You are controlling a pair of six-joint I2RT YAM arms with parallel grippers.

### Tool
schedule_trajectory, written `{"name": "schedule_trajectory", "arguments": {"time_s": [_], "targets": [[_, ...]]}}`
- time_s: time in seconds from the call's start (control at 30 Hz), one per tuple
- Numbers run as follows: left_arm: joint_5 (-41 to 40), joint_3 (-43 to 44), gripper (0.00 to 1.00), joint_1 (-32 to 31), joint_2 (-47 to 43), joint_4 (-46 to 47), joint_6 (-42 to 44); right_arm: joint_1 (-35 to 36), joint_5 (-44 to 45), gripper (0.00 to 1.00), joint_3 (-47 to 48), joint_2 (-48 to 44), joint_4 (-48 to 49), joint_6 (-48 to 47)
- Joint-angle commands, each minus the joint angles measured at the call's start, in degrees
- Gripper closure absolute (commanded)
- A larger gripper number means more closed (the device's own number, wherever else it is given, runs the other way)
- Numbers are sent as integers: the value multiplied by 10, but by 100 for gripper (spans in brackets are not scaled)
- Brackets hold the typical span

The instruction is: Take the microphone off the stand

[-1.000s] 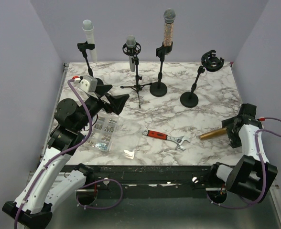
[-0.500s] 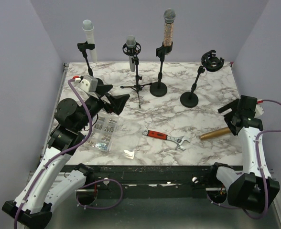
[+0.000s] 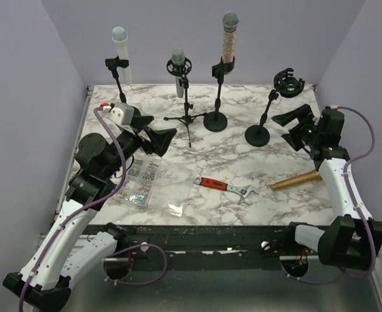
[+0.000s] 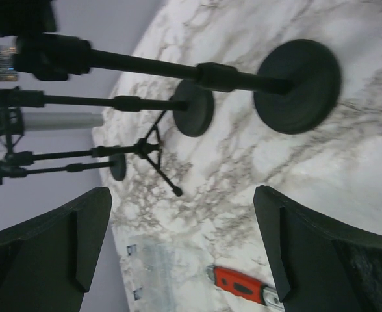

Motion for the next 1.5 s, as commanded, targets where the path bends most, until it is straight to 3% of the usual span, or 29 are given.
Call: {"name": "schedule_trajectory", "arguments": {"time_s": [0.0,0.17,0.27,0.37,0.8,1.27,1.47], "targets": [[4,18,1,-7,-2,-8,-2,22,-16,0,44,26,126,86],[4,18,1,-7,-3,-8,-1,28,23,0,99,85,133,135],[5,18,1,-7,-3,-9,-1,32,43,10,111,106,140,158],[6,19,2,-7,-2,-9,-1,44,72,13,123,120,134,168],[7,19,1,-8,-3,-8,-2,113,312,25,150,113,30,220],[6,19,1,-8,-8,-9,-1,170,424,25,183,141,-3,230],[5,18,2,-9,-8,-8,-1,172,435,30,168,150,2,246]]}}
